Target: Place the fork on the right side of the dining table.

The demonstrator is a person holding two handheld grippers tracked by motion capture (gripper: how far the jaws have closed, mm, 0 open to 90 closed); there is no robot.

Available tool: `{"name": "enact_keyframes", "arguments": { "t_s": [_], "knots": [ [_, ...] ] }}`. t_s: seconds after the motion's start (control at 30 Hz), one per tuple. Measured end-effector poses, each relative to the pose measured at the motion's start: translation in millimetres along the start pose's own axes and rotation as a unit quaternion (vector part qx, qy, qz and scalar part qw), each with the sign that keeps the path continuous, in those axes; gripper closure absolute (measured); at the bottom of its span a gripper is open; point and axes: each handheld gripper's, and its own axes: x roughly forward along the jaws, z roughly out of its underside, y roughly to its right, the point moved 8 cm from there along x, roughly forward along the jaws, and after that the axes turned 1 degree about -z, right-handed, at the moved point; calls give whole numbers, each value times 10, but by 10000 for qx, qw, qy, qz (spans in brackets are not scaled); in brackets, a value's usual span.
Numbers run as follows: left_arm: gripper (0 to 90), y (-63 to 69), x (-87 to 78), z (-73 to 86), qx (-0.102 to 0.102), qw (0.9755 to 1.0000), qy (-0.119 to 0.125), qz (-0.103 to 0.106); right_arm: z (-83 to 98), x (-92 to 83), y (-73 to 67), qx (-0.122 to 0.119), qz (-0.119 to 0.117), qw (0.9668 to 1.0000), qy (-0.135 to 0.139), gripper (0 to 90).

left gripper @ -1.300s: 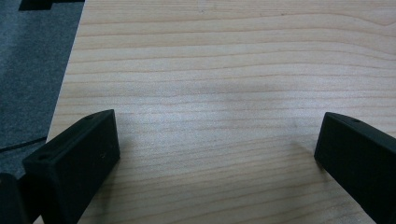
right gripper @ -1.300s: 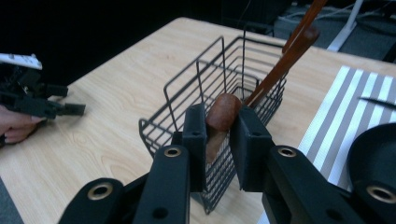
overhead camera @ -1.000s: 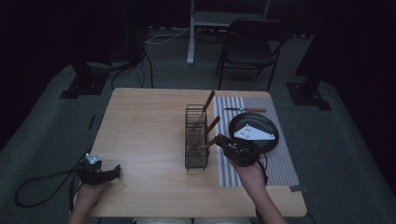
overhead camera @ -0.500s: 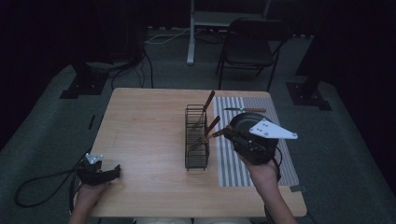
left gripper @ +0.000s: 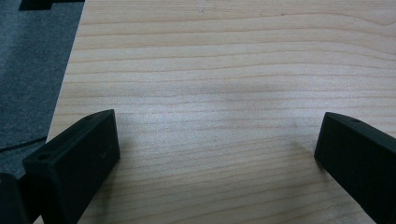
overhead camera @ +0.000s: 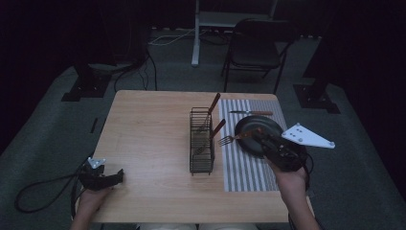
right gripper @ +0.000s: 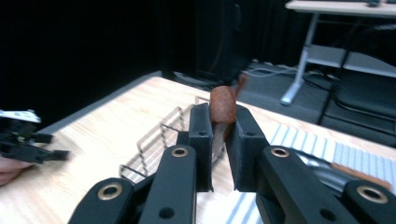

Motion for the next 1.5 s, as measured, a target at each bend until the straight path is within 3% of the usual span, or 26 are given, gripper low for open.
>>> {"name": "enact_keyframes", "arguments": {
  "t_s": [0.2, 0.6, 0.83, 1.17, 1.43, 1.5],
  "knots": [
    [2, -1, 1, 0, 3, 10000, 3, -2, 369, 1, 208, 273, 225, 9989, -320, 813],
    [2, 0, 1, 0, 3, 10000, 4, -2, 981, 54, 387, 669, 526, 9933, -780, 812],
    [2, 0, 0, 0, 4, 10000, 3, -3, 1139, 26, 402, 857, 568, 9910, -853, 812],
    [2, 1, 1, -1, -9, 10000, 5, -1, 1277, 10, 461, 943, 728, 9882, -965, 812],
    [2, 1, 0, -1, -6, 10000, 4, -3, 1305, -2, 525, 1076, 685, 9870, -982, 803],
    [2, 1, 0, -1, -7, 10000, 5, -3, 1315, -1, 573, 1070, 775, 9861, -1005, 788]
  ]
}}
